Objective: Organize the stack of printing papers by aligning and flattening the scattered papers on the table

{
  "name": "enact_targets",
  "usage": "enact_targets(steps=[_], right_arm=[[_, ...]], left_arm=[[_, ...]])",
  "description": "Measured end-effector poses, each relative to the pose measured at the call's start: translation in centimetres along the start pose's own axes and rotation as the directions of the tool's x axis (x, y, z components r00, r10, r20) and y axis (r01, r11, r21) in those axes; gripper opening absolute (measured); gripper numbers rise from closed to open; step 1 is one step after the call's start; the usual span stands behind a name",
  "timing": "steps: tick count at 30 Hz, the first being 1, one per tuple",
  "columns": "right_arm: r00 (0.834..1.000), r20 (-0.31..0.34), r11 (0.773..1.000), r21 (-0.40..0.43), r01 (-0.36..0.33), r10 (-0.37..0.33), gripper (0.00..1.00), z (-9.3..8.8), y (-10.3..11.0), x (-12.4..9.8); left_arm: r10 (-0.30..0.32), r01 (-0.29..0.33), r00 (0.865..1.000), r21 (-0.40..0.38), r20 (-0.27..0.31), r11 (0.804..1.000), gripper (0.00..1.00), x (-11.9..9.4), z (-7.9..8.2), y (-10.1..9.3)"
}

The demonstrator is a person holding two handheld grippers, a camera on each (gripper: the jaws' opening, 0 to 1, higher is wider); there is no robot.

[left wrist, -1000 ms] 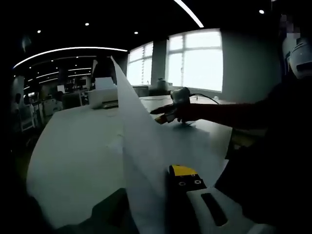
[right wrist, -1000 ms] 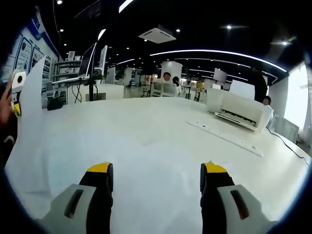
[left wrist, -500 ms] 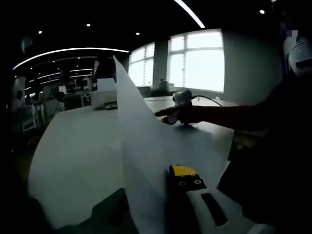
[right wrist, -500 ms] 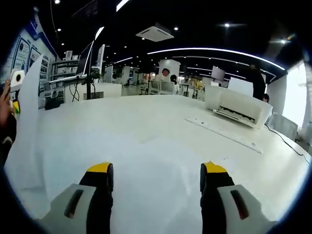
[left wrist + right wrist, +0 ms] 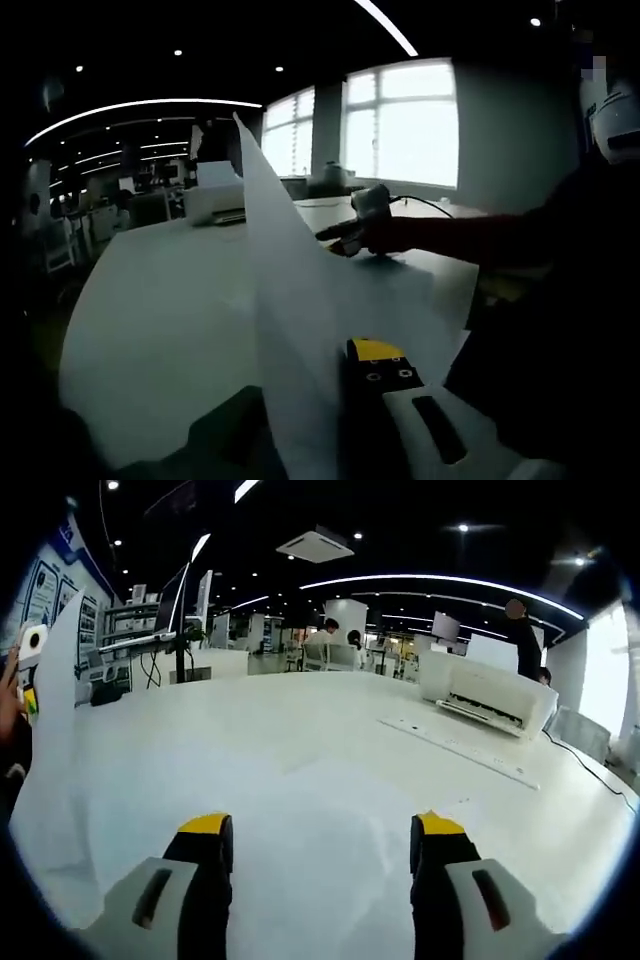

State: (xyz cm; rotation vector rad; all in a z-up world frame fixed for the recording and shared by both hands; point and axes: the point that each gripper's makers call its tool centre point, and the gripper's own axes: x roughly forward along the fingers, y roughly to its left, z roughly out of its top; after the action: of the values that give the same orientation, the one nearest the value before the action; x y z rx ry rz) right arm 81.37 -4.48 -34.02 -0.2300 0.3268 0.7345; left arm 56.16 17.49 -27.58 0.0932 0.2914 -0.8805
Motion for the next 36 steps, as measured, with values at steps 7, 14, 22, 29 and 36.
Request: enact_targets(steps=[7,14,22,29,36], right_arm=[[1.0,-0.012,1.0,0.0,-0.004,0.004,0.68,-0.3,-0.1,0.4],[1.0,-0.012,1.0,0.031,0.004,-0.003,0.69,-0.5,-0.3,0.6],[1.0,-0.012,0.996,0.084,0.003,-0.002,0.68,-0.8,-0.3,0.7],[1.0,-0.012,0.994,0.11,-0.001,0.002,0.68,-1.0,-0.2,0.8],[1.0,-0.01,0.993,0.114,0.009,-0.008,0.63,-1.0,-0.4,0.8]], left_arm=[[-0.001,0.001,1.0,-0.009,-0.003,1.0,0.09,0.0,-0.4,0.2],[-0.001,0.0,1.0,-0.011,-0.004,1.0,0.09,-0.2,-0.6,0.3],[0.001,-0.001,1.0,-0.009,-0.005,1.0,0.09,-0.3,-0.5,0.4],[0.003,-0.003,1.0,-0.008,-0.008,1.0,0.09,-0.3,-0.5,0.4],[0.002,-0.002,1.0,-0.004,-0.008,1.0,0.09,-0.3,-0.5,0.4]])
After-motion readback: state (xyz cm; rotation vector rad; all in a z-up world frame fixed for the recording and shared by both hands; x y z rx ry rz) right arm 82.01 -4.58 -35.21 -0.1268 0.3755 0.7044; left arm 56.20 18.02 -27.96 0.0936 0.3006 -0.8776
